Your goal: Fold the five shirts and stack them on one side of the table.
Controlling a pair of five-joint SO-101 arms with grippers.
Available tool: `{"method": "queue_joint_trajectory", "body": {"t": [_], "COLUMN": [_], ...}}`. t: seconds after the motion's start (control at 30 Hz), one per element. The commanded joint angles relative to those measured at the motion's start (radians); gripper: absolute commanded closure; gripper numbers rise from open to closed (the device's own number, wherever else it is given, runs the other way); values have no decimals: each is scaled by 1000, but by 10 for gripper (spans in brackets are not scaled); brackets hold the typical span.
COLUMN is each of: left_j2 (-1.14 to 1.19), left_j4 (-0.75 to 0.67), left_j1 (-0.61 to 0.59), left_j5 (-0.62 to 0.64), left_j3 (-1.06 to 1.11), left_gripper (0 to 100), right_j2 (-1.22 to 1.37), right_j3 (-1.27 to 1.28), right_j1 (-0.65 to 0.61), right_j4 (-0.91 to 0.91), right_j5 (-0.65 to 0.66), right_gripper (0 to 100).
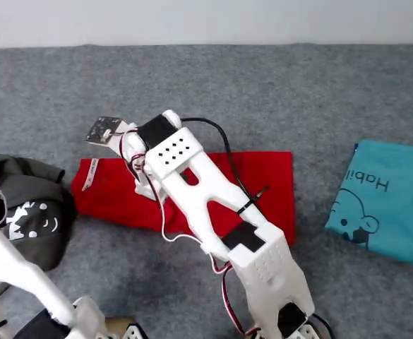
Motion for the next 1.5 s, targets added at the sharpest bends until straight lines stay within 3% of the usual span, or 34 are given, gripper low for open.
{"method": "queue_joint_trajectory", "body": {"t": [0.0, 0.4, 0.63, 0.9, 1.17, 1.47], "left_j2": [-38, -38, -40, -121, -127, -127], "left_j4": [-20, -5, 8, 35, 55, 51], "left_j1": [3, 2, -2, 3, 3, 3], "left_j5": [2, 6, 5, 2, 0, 0], "left_j3": [-5, -5, -10, -5, 33, 44], "left_gripper": [991, 991, 991, 991, 979, 925], "right_j2": [-74, 150, -13, -203, -255, -97], "right_j3": [-3, 23, -57, 123, 288, 290], "right_j1": [-28, 2, 41, 268, 493, 598], "right_j4": [28, 7, 50, 50, 44, -8], "right_j5": [5, 8, 5, -117, -359, -422], "right_gripper": [993, 988, 988, 980, 760, 756]}}
